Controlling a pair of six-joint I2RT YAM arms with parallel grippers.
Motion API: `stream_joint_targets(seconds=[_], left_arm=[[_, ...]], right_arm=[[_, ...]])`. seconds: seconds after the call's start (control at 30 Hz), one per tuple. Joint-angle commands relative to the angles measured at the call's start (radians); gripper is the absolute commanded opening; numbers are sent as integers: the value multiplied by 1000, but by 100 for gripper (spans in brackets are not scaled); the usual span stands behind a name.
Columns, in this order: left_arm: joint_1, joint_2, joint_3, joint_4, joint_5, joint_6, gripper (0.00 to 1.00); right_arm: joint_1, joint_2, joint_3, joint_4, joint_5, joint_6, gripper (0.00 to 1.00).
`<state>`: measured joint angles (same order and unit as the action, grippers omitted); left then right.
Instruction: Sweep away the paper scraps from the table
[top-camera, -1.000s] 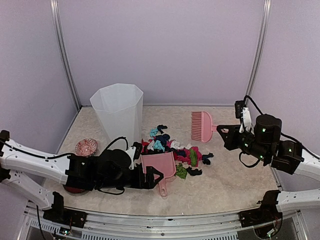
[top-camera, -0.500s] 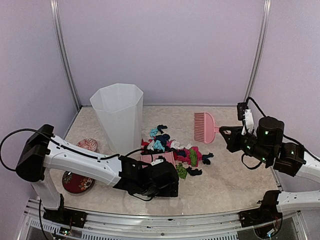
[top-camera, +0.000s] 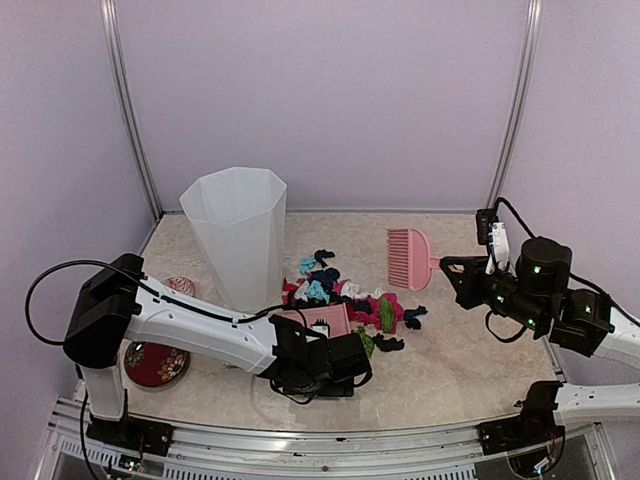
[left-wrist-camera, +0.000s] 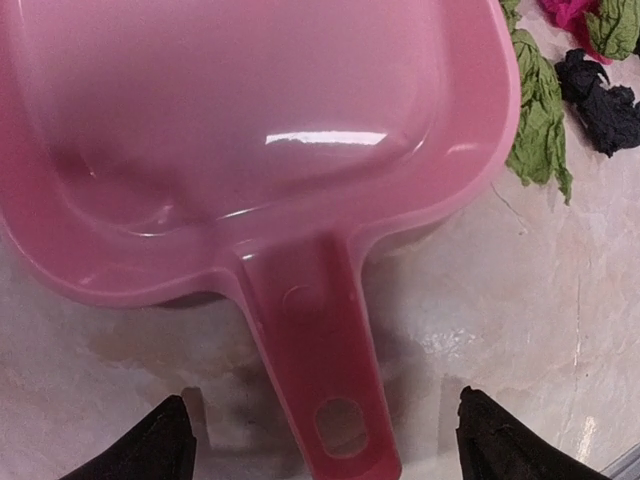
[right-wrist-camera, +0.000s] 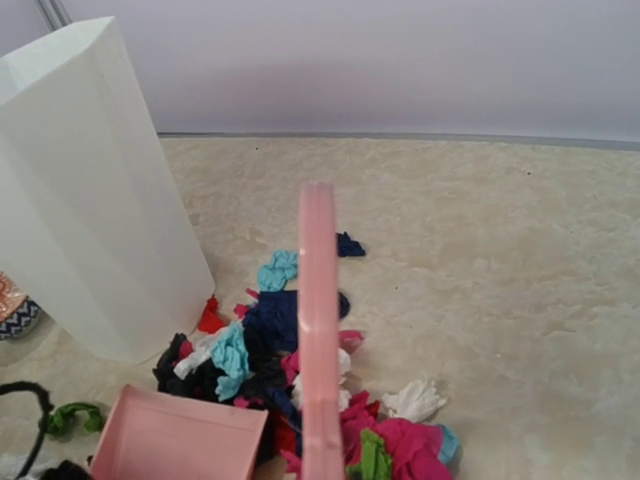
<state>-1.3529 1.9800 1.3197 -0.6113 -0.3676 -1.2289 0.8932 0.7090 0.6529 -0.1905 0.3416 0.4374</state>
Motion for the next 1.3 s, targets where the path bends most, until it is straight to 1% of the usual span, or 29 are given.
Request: stream_joint_targets(seconds=[0.0,0.17,0.43,0.5,0.6,0.87,0.97,1.1,1.27], left_arm=[[22,28,35,-32,-22,14,86],[30,69,60,-33,-14,40,76],[26,98,101,-60,-29,61,56],[27,92,101,-69,-43,60,50],[27,85,105,-96,-80,60,39],[21,46,103,-144,-162,73,17],[16,22,98,-158,-185,81,7],[9,-36,70,-162,-208,86,0],[-3,-133,33,-171,-229,107,0]], right_arm=[[-7,-23,-12,1,-13,-6,0],[-7,-34,-26,0,-15,-6,0],[-7,-50,-45,1,-28,6,0],[-7,-51,-47,1,-32,7,0],[-8,-49,-51,1,-37,7,0],[-7,-48,-45,-8,-39,11,0],[-7,-46,-36,-15,-26,5,0],[-7,-36,-14,-29,1,-9,0],[-8,-7,24,-43,36,-42,0]])
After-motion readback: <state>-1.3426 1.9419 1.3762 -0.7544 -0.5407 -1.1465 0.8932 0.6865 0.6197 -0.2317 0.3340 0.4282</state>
